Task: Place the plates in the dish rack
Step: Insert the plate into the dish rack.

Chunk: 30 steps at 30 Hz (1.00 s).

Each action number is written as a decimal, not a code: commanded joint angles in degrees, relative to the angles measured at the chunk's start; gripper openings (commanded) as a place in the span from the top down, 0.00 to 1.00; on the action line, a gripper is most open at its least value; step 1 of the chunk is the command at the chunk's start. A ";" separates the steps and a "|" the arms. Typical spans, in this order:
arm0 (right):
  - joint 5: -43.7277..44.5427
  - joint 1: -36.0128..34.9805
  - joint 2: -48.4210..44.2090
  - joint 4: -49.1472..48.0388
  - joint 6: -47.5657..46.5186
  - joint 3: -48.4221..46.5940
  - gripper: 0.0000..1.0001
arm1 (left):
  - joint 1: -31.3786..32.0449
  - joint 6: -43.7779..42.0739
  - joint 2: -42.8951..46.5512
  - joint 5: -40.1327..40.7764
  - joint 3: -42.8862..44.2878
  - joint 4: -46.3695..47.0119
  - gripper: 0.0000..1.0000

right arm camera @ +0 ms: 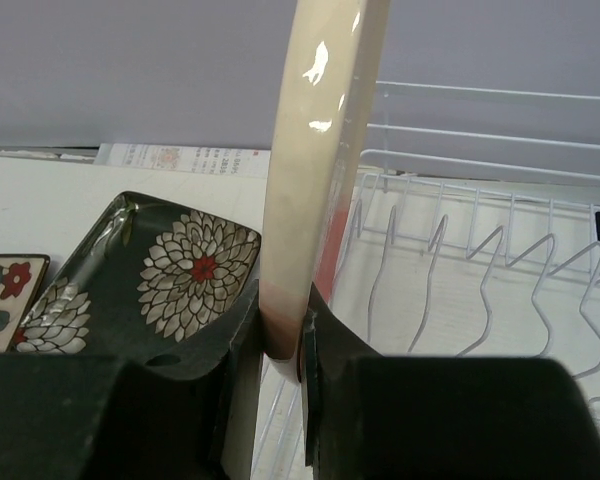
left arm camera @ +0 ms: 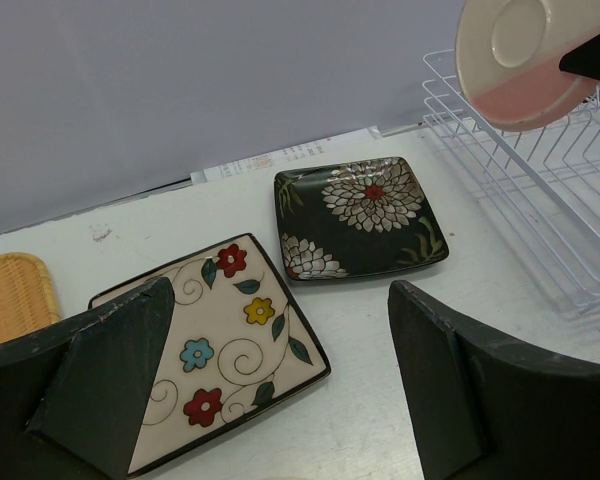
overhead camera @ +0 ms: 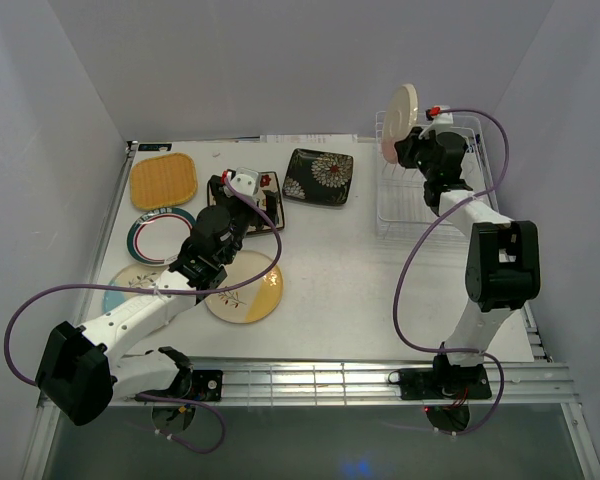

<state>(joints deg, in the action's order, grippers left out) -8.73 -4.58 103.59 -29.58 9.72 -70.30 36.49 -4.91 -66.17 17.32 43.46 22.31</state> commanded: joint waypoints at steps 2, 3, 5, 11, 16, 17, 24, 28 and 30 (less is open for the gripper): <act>1.26 0.27 -6.30 -10.76 -1.54 -4.75 0.92 | -0.28 0.34 0.43 -0.71 -0.66 0.55 0.02; 1.35 0.27 -6.04 -10.67 -1.63 -4.93 0.92 | -0.28 0.34 0.52 -0.80 -0.66 0.55 0.02; 1.26 0.27 -5.60 -10.32 -1.54 -5.28 0.92 | -0.28 0.34 0.52 -0.80 -0.57 0.55 0.02; 1.96 0.36 -3.93 -10.32 -2.33 -5.28 0.92 | -0.28 0.34 0.43 -1.06 -0.75 0.55 0.02; 1.97 0.62 -2.96 -10.32 -2.60 -5.46 0.92 | -0.28 0.42 0.08 -1.15 -0.57 0.63 0.02; 2.05 0.62 -2.78 -10.32 -2.60 -5.46 0.92 | -0.28 0.34 -0.01 -1.15 -0.66 0.55 0.02; 2.32 0.98 -0.50 -10.58 -2.51 -5.11 0.92 | -0.28 0.42 0.08 -1.15 -0.66 0.55 0.02; 2.58 0.98 0.29 -11.11 -2.51 -4.23 0.92 | -0.28 0.34 0.34 -1.33 -0.75 0.46 0.02; 2.58 0.98 0.65 -11.11 -2.42 -3.88 0.92 | -0.28 0.42 0.60 -1.41 -0.83 0.46 0.02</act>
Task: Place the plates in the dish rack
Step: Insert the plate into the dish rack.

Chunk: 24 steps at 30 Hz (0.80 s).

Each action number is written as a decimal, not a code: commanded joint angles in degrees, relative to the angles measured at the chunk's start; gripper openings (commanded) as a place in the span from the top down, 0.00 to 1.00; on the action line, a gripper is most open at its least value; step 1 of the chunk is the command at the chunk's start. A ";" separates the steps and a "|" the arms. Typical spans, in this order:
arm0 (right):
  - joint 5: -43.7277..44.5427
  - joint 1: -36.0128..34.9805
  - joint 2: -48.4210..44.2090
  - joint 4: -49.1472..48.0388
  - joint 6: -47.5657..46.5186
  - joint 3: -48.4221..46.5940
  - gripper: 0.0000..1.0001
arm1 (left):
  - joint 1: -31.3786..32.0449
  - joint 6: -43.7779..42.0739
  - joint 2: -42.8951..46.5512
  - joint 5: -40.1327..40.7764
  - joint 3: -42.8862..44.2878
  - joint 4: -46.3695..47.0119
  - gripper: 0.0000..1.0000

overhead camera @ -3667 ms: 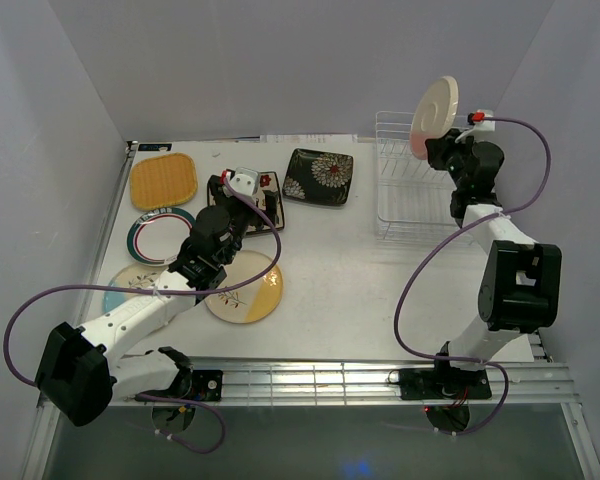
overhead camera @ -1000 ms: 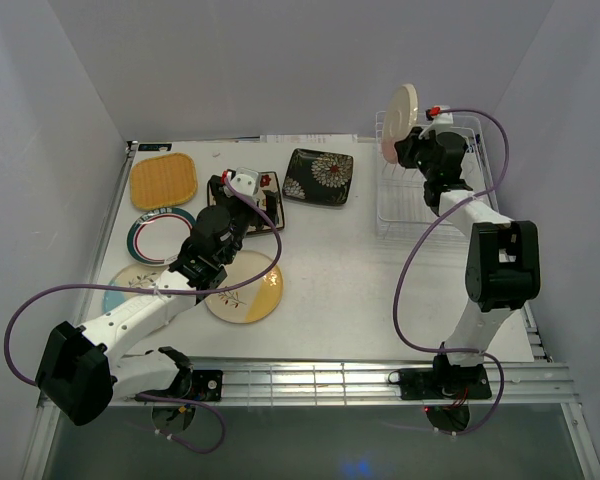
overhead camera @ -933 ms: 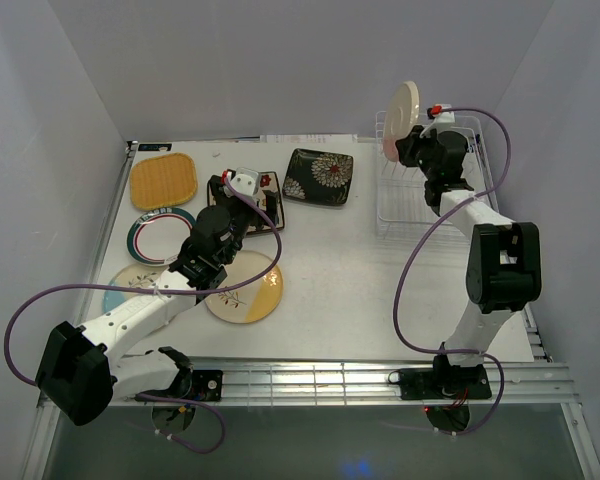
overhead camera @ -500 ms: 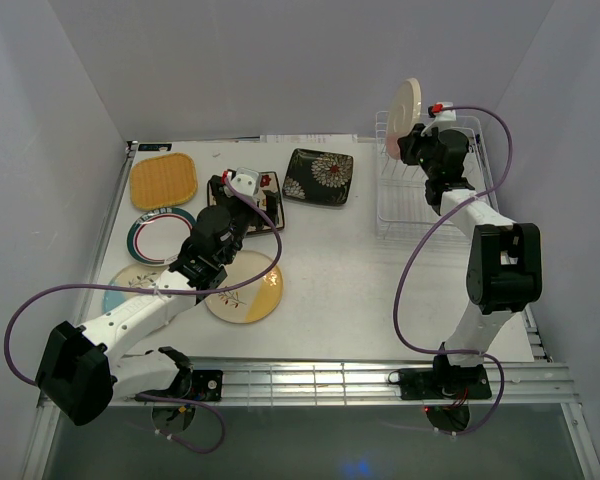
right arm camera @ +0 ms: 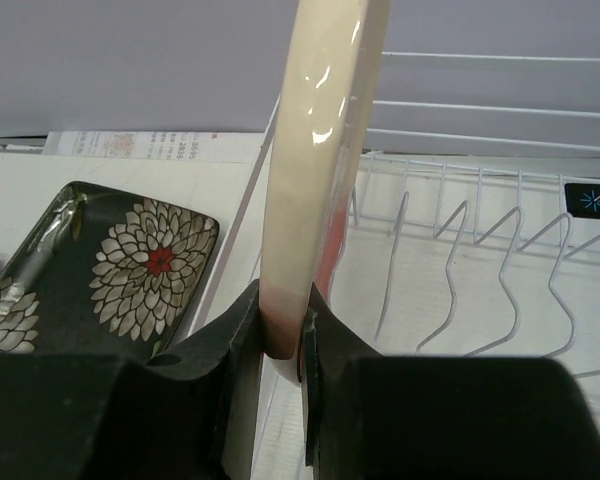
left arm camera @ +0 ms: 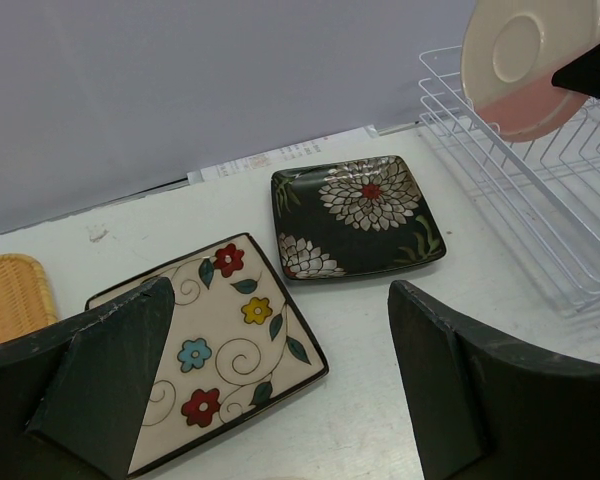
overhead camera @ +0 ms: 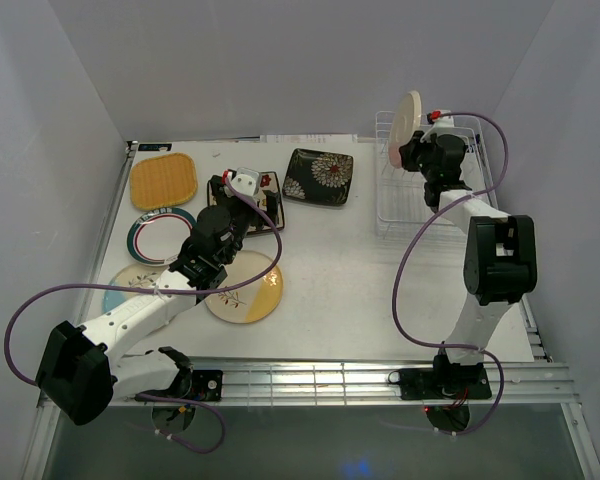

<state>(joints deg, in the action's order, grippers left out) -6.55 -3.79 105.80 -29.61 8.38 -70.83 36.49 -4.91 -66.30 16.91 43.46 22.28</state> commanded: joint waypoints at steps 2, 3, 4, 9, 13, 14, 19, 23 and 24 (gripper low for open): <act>0.57 0.10 -1.47 -11.35 -1.09 -2.65 0.92 | -0.28 0.51 0.91 -1.17 -0.84 0.39 0.02; 0.66 0.10 -1.47 -11.26 -1.17 -2.48 0.92 | -0.19 0.51 0.91 -1.26 -0.75 0.31 0.02; 0.66 0.01 -1.39 -11.09 -1.26 -2.39 0.92 | -0.28 0.60 0.83 -1.35 -0.75 0.22 0.02; 4.34 -2.18 -0.51 -8.11 -4.51 -3.17 0.92 | -0.28 0.78 0.47 -1.79 -0.40 -0.40 0.02; 6.28 -3.41 0.20 -6.87 -5.83 -3.26 0.92 | -0.28 0.86 0.39 -2.05 -0.13 -0.92 0.02; 6.37 -3.50 0.55 -6.52 -6.27 -3.18 0.92 | -0.28 0.95 0.39 -2.05 -0.22 -1.01 0.02; 8.13 -3.76 1.51 -5.64 -6.71 -3.26 0.92 | -0.28 1.04 -0.23 -2.40 0.13 -1.45 0.02; 11.36 -5.17 2.65 -2.49 -10.21 -5.80 0.92 | -0.19 1.13 -0.58 -2.58 0.48 -1.72 0.02; 11.99 -5.61 2.83 -1.87 -11.79 -6.34 0.92 | -0.28 1.13 -0.67 -2.67 0.57 -1.89 0.02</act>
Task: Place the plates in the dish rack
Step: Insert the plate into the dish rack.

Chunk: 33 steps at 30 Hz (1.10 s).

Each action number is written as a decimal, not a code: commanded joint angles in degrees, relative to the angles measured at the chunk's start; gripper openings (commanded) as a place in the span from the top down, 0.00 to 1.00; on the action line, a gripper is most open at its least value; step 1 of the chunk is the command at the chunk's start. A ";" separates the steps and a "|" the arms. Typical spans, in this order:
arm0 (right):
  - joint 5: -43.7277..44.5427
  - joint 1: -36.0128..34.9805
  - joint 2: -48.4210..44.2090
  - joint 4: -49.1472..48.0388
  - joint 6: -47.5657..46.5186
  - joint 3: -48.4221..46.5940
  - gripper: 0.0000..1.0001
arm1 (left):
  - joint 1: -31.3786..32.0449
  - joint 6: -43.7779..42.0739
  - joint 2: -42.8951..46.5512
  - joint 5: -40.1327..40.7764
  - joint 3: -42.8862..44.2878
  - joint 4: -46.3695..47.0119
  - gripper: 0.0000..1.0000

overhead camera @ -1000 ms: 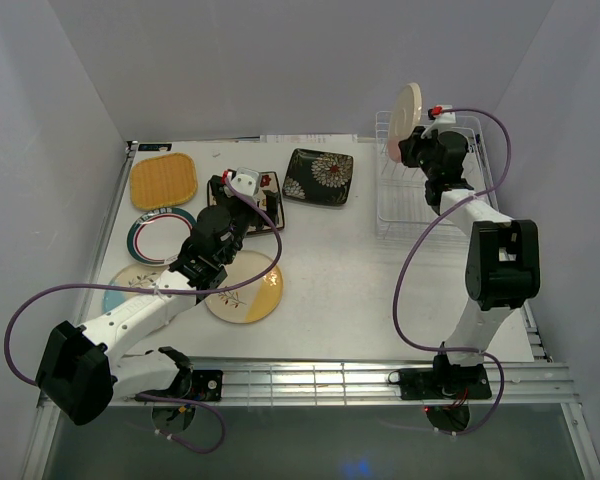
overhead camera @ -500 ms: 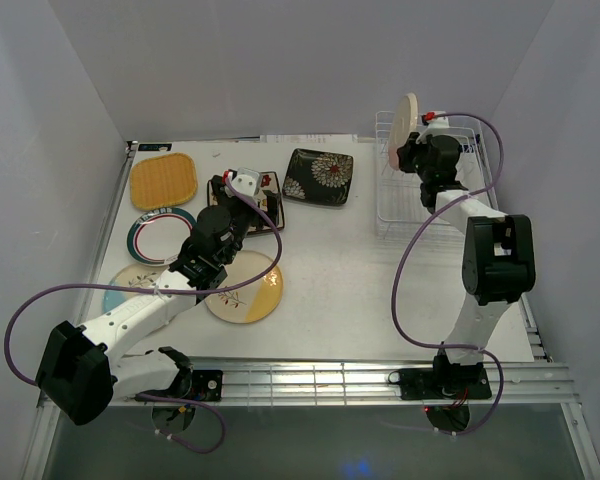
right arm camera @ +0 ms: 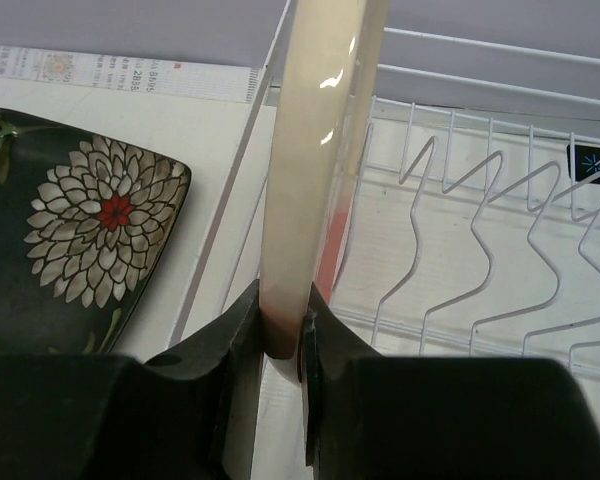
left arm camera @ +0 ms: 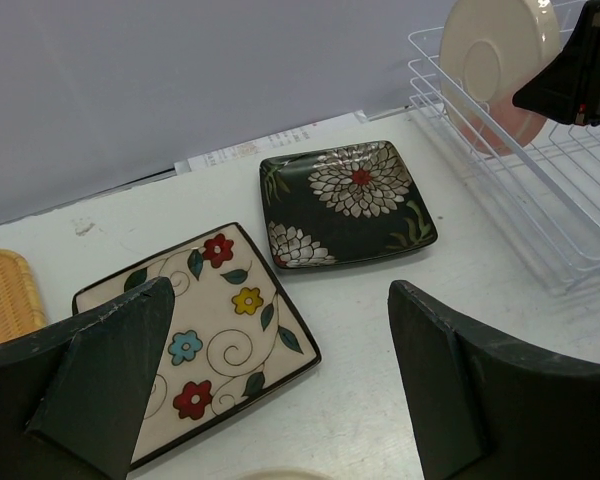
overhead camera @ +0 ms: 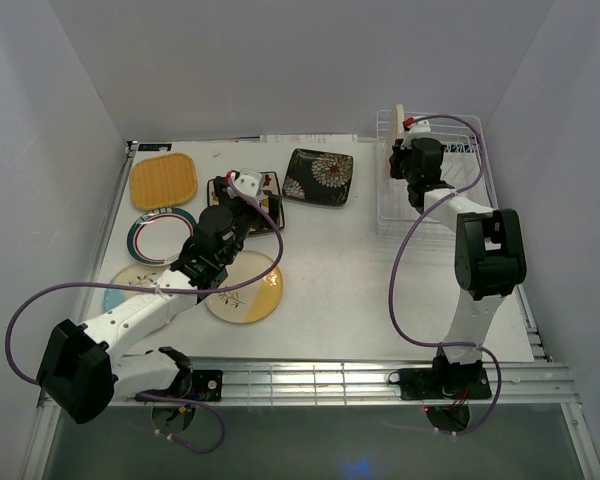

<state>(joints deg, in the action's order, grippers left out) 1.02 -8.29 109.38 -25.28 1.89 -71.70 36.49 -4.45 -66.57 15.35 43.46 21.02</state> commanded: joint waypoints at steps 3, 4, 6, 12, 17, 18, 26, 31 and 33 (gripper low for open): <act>6.10 -1.90 -0.14 -4.43 -6.90 -6.96 0.88 | -0.28 0.67 -0.67 -1.12 0.57 -0.71 0.02; 6.36 -2.25 -0.14 -4.08 -7.77 -7.22 0.86 | -0.28 0.58 -0.67 -1.03 0.66 -0.71 0.02; 7.42 -2.51 0.39 -3.03 -8.74 -8.27 0.86 | -0.19 0.67 -0.76 -1.03 0.66 -0.80 0.02; 9.88 -3.83 1.89 -1.09 -12.09 -10.04 0.73 | -0.19 0.49 -0.85 -1.03 0.83 -0.80 0.02; 9.70 -3.92 1.80 -1.79 -12.09 -9.42 0.63 | -0.19 0.49 -0.93 -0.76 0.83 -0.98 0.02; 9.79 -3.92 1.80 -1.79 -12.09 -9.42 0.62 | -0.19 0.49 -0.93 -0.76 0.83 -0.98 0.02; 9.71 -4.01 0.66 -2.76 -12.17 -8.19 0.38 | -0.19 0.40 -0.85 -0.85 0.83 -0.98 0.02; 8.57 -4.01 -1.80 -4.16 -11.12 -6.17 0.24 | -0.28 0.49 -0.58 -0.85 0.92 -1.06 0.02; 7.51 -4.01 -3.73 -5.04 -10.77 -4.69 0.20 | -0.19 0.58 -0.58 -0.85 0.92 -1.15 0.02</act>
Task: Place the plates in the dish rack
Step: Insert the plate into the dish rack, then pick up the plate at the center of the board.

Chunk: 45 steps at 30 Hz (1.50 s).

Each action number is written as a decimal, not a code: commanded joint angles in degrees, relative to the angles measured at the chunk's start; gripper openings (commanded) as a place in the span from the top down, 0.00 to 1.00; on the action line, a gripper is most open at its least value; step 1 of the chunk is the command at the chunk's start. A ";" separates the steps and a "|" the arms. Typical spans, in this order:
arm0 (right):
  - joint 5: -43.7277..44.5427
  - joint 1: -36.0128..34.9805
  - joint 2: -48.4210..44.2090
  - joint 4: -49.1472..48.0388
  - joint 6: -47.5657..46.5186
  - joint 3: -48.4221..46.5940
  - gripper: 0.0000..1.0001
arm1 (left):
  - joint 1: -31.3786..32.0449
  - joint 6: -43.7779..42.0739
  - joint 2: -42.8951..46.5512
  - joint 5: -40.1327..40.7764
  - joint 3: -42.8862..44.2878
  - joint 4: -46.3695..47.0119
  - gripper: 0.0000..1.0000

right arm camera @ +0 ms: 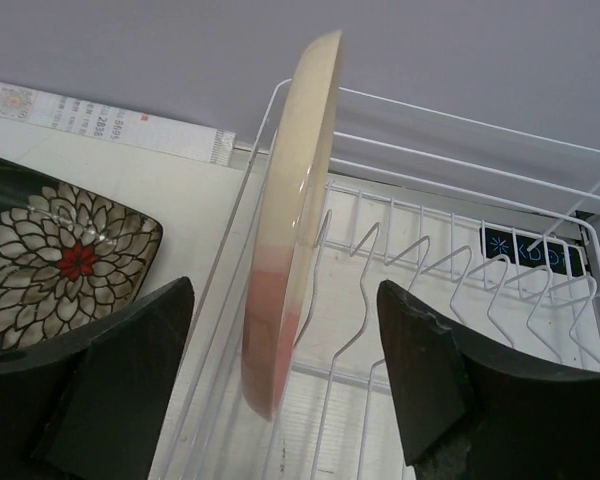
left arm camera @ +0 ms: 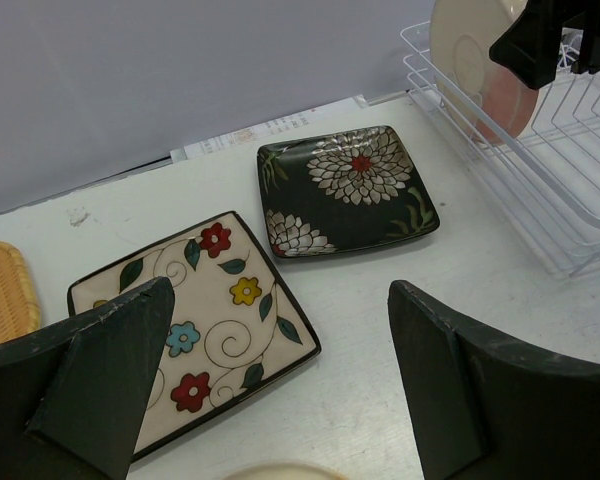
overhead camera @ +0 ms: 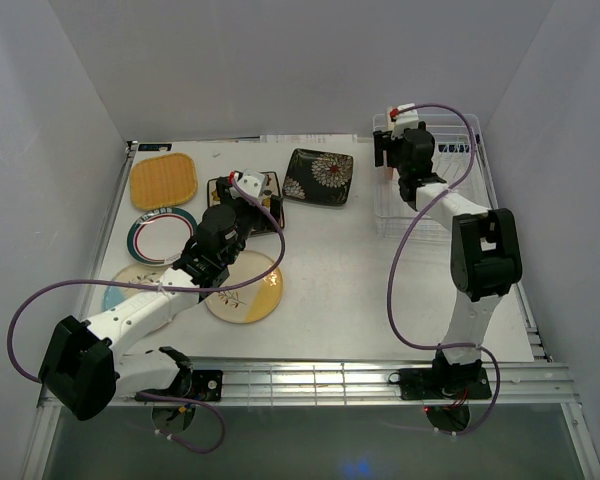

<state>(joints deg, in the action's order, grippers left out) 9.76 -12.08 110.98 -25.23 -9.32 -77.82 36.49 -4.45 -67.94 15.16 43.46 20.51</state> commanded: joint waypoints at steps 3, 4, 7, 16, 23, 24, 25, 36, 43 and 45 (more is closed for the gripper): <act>-2.90 -0.23 -8.31 -5.62 1.76 2.93 0.15 | -0.19 0.58 0.79 -0.57 0.92 -0.65 0.02; -3.34 -0.32 -9.11 -5.70 2.11 3.90 0.13 | -0.28 0.49 0.71 -0.48 0.92 -0.65 0.02; -5.18 -0.23 -13.58 -7.19 4.83 8.45 0.10 | -0.28 0.06 0.62 -0.13 1.10 -0.91 0.02; -8.61 -0.32 -27.03 -0.18 17.30 16.64 0.05 | -0.19 -2.14 1.41 -0.22 -0.22 -1.88 0.02; -11.52 -4.97 -39.06 7.03 20.92 24.21 0.04 | -0.28 -8.20 4.13 -3.11 -4.34 -5.74 0.02; -11.26 -6.89 -39.95 8.61 20.84 24.38 0.04 | -0.28 -8.90 5.35 -3.64 -4.87 -7.40 0.02; -10.64 -7.87 -40.75 11.06 20.66 24.99 0.02 | -0.28 -9.69 6.06 -5.38 -5.92 -8.37 0.02; -6.24 -20.87 -44.01 18.12 21.45 32.46 0.02 | -1.06 -10.32 10.55 0.40 -9.45 -16.29 0.02; -5.98 -27.20 -40.76 13.29 24.08 39.23 0.04 | -15.47 -6.01 10.02 -10.05 -6.11 -24.02 0.02; -5.63 -29.31 -40.32 12.41 24.35 40.55 0.04 | -19.25 -6.62 10.02 -13.55 -5.32 -26.74 0.02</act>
<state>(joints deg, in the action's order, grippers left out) 2.96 -38.65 70.28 -8.75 13.52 -38.46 21.08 -12.12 -58.81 8.25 35.05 -1.37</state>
